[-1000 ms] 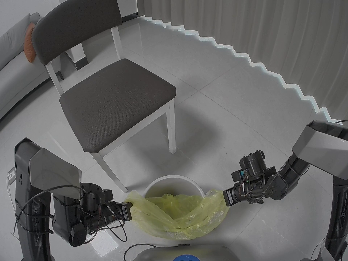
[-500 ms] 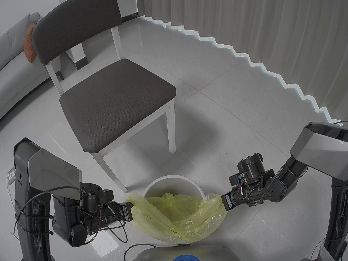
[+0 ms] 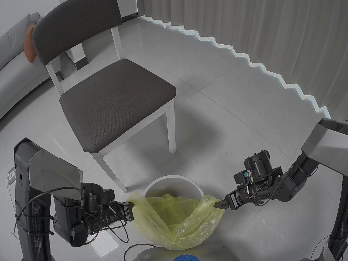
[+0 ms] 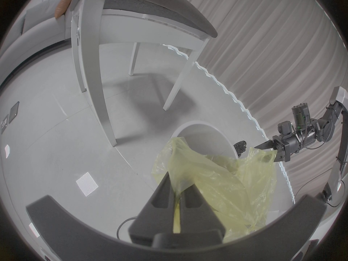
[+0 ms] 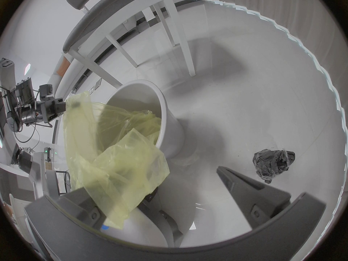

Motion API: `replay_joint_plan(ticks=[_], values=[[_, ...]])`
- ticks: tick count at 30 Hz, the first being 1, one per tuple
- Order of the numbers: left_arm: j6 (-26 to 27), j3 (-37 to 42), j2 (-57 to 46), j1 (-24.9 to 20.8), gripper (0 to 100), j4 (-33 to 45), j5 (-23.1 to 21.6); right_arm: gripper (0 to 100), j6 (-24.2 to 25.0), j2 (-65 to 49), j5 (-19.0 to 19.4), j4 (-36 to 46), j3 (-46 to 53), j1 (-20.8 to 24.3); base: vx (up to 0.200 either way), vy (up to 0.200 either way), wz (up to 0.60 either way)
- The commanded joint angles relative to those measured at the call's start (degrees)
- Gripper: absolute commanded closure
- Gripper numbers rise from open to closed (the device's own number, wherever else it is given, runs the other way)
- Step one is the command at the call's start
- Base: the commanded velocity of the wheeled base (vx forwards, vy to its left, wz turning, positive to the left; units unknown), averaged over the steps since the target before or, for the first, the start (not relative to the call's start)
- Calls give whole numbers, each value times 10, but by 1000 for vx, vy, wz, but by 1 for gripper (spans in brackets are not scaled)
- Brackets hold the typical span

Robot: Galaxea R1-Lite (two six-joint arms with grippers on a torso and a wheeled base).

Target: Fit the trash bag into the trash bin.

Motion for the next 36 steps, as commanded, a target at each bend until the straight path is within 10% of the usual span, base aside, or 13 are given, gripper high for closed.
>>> replay_joint_plan(ticks=[1,36], values=[[-3,-3,4,-11,100,-8,-1,0,-20,-95,0,29,20,1,0,0,0],[-4,-34,73,-3,100,-8,12,0,-74,-67,-3,145,-110,179,0,0,0]])
